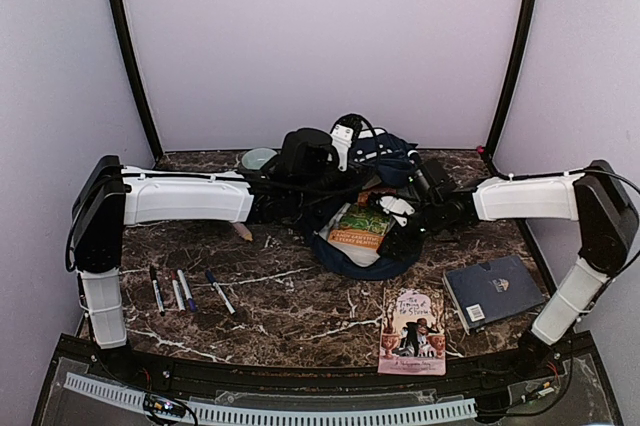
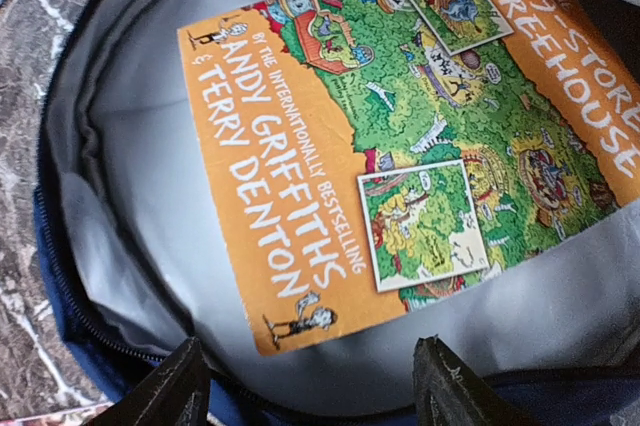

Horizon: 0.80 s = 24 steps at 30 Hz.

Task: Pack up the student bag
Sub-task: Adjust the book in the largest pocket of the bag.

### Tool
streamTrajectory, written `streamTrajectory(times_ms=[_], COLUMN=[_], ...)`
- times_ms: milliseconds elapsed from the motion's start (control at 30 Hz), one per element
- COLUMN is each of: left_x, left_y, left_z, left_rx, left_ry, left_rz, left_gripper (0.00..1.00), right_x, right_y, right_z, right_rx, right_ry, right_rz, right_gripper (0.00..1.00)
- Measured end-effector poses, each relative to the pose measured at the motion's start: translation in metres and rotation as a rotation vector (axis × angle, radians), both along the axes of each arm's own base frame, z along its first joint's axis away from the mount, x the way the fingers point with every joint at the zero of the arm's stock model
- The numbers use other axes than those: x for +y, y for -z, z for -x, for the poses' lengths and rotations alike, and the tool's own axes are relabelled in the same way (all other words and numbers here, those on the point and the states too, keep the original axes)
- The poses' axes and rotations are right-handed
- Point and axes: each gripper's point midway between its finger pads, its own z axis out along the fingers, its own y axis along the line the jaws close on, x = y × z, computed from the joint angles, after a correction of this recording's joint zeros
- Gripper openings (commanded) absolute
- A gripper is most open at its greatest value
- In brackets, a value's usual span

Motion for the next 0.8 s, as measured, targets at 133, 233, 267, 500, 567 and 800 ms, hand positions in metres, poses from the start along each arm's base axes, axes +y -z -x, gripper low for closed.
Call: streamTrajectory(times_ms=[133,233,267,500,567,800], left_x=[0.0,0.0,0.0,-0.001,-0.002,-0.003], left_y=[0.0,0.0,0.0,0.001,0.001,0.001], left_z=[0.001,0.001,0.001,0.002,0.002,0.003], left_rx=[0.004,0.005,0.005,0.009,0.01,0.013], left_ry=[0.003,0.003,0.003,0.009,0.013,0.023], left_rz=[0.003,0.004,0.004,0.005,0.006,0.008], left_gripper=[0.0,0.0,0.0,0.0,0.0,0.0], right_x=[0.004,0.004,0.004,-0.001,-0.005,-0.017], right_y=[0.022,0.033,0.035,0.033,0.031,0.028], right_z=[-0.009,-0.015,-0.018,-0.035,-0.04,-0.064], right_rx=[-0.008,-0.02,-0.026,-0.075,-0.092,-0.159], right_ry=[0.021,0.046,0.054,0.123,0.142,0.198], right_rz=[0.084,0.139,0.153,0.206,0.221,0.247], right_gripper=[0.8,0.8,0.79,0.74,0.73,0.69])
